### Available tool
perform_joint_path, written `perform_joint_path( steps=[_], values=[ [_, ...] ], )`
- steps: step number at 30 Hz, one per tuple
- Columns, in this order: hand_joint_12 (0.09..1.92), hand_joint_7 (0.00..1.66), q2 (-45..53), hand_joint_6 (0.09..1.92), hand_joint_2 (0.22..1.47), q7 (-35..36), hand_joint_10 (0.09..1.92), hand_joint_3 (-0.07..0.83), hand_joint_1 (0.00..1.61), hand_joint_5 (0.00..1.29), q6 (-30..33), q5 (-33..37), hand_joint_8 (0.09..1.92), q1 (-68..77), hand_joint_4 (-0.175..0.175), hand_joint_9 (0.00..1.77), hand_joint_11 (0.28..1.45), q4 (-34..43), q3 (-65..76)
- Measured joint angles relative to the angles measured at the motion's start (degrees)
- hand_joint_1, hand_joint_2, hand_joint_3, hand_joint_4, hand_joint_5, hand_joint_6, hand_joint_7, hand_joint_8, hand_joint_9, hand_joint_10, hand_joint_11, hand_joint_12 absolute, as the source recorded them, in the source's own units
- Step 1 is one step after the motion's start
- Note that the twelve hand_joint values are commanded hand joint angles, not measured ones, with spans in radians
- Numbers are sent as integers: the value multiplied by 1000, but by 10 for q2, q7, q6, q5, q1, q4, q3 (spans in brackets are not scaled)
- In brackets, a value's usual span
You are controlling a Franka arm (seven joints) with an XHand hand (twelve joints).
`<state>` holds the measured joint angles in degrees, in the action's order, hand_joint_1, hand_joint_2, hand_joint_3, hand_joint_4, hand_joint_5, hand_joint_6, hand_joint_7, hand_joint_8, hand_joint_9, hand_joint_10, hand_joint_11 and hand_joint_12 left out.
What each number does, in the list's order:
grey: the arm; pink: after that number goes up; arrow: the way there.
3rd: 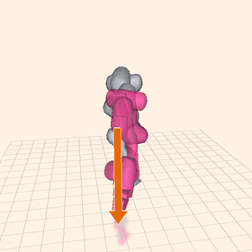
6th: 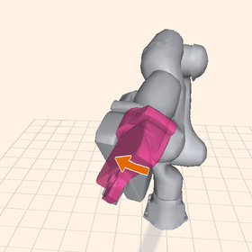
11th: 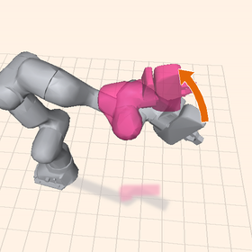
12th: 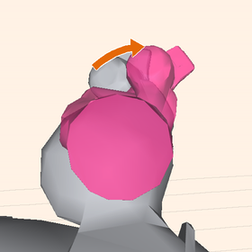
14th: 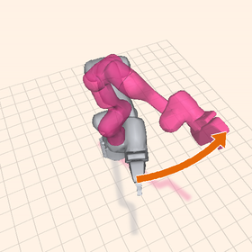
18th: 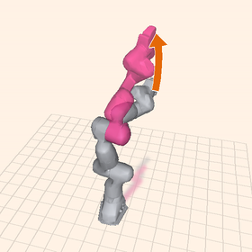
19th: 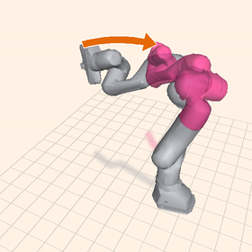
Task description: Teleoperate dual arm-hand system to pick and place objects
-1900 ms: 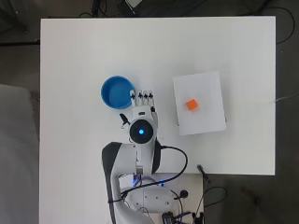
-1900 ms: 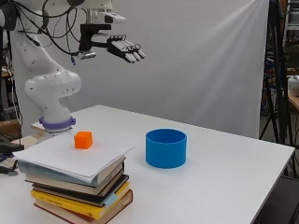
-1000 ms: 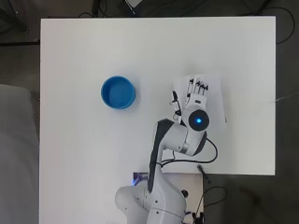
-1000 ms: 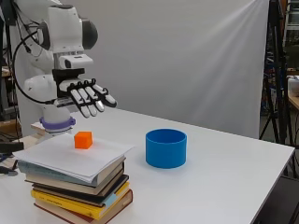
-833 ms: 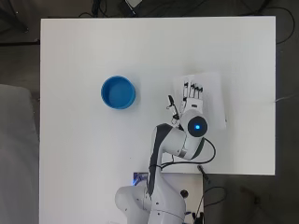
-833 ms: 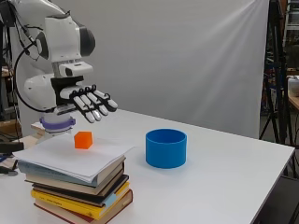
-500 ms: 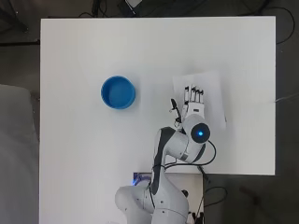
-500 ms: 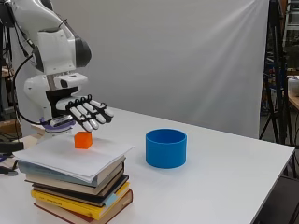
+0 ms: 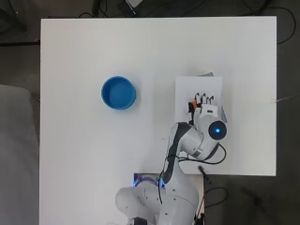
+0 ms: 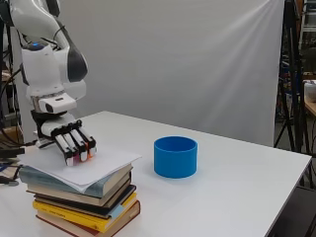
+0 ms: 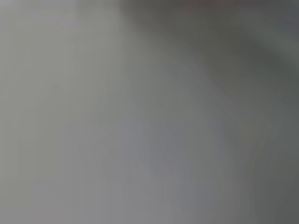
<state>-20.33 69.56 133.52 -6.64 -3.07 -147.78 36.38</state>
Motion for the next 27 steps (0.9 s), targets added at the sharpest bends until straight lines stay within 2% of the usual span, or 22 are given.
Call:
perform_joint_path(
  steps=[1,2,5,7,10,14,17,19,21,24,27],
  values=[
    [1604,855,-2,1436,1269,8,1829,-2,889,678,-5,5,1864,1,163,1108,764,0,-1],
    [1737,892,-6,1443,1268,24,1879,-2,887,685,-13,16,1905,2,170,1159,811,0,-2],
    [1883,918,-27,1444,1263,89,1917,-2,890,696,-47,58,1920,5,175,1219,897,7,-20],
    [1911,915,-48,1427,1255,127,1920,-3,899,709,-72,72,1920,5,175,1257,963,12,-45],
    [1920,910,-88,1409,1247,131,1920,-3,908,721,-99,86,1920,6,175,1295,1027,15,-100],
    [1920,818,-138,1410,1246,104,1920,-1,904,717,-151,129,1920,15,175,1238,1032,19,-177],
    [1920,757,-139,1407,1246,91,1920,-1,903,717,-177,147,1920,24,175,1185,1013,28,-216],
    [1920,756,-120,1402,1244,71,1920,-1,910,722,-174,160,1917,31,172,1172,1003,34,-250],
    [1920,778,-87,1404,1246,61,1920,0,920,722,-169,171,1920,38,152,1184,1003,44,-284],
    [1920,773,-18,1451,1266,60,1920,4,883,679,-162,181,1920,44,169,1183,1001,72,-312],
    [1920,786,66,1471,1281,35,1920,3,863,653,-176,185,1920,48,171,1204,981,126,-332]
  ],
)
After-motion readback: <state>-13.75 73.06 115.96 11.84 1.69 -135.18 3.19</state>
